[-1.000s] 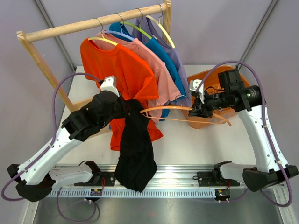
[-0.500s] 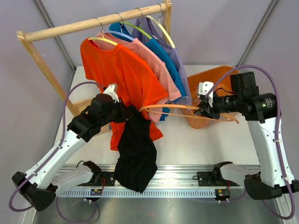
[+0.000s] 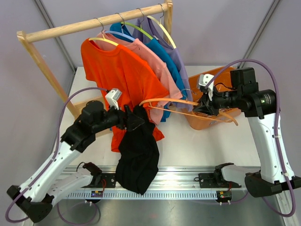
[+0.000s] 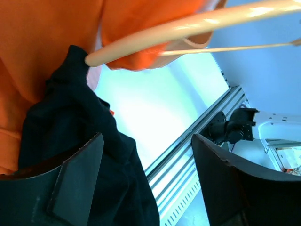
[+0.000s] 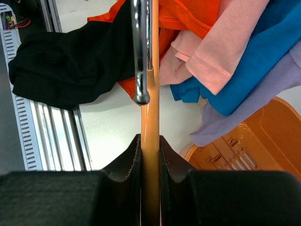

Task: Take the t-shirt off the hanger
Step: Pass the hanger from the right arm to the left

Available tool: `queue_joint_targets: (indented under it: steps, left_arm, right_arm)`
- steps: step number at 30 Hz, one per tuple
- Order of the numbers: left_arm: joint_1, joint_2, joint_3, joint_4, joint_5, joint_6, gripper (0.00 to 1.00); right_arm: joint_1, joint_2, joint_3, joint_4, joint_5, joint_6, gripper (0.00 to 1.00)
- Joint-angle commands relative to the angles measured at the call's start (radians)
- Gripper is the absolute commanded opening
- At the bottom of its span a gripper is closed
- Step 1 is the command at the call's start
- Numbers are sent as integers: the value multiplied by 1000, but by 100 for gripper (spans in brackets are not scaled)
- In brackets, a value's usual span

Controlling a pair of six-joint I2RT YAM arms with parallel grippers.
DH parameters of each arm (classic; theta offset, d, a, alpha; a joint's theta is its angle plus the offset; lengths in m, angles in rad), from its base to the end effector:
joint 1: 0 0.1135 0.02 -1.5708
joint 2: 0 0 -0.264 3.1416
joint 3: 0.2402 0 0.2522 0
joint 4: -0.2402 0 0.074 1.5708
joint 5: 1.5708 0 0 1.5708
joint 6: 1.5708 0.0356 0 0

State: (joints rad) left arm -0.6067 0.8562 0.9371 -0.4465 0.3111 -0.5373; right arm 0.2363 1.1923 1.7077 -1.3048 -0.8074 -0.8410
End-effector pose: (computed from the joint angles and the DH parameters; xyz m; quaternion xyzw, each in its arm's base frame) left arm 0.1475 -0.1156 0.3539 0.1160 0.8104 -0.4104 0.4017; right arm 0.1646 0.0661 0.4617 -0.5646 0.6532 0.2425 0.4425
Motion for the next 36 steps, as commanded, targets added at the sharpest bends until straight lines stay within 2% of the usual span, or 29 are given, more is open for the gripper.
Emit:
queue_joint_targets:
  steps: [1,3,7,12,17,20,21,26,29,31,32,36]
  left_arm:
    - [4,-101,38,-58,25,89,81]
    - [4,-131,63,-119,17,114,87]
    - [4,-201,141,-276,-24,218,89]
    - [4,-226,213,-258,-21,355,91]
    - [4,-165,281,-239,48,450,91]
    - [4,-146,308,-201,117,505,91]
    - [4,-141,313,-178,141,516,91]
    - [4,-151,328,-143,187,622,92]
    - [4,-151,327,-158,258,655,92]
    - [4,-137,324,-173,371,640,90]
    - [4,-132,316,-173,458,622,90]
    - [4,-102,278,-153,633,469,85]
  right_arm:
    - [-5,23,33,30,-42,4,0]
    - [-5,39,36,10,-56,-16,0]
    - [-5,75,58,-76,-111,-113,0]
    - [-3,125,107,-198,-199,-262,0]
    - [8,156,187,-302,-266,-377,0]
    - [67,167,195,-332,-279,-426,0]
    - [122,168,190,-333,-274,-428,0]
    - [261,162,130,-333,-227,-461,0]
    - [301,167,124,-332,-213,-498,0]
    - [320,170,121,-332,-202,-521,0]
    - [327,171,116,-333,-197,-552,0]
    - [351,170,99,-333,-184,-610,0]
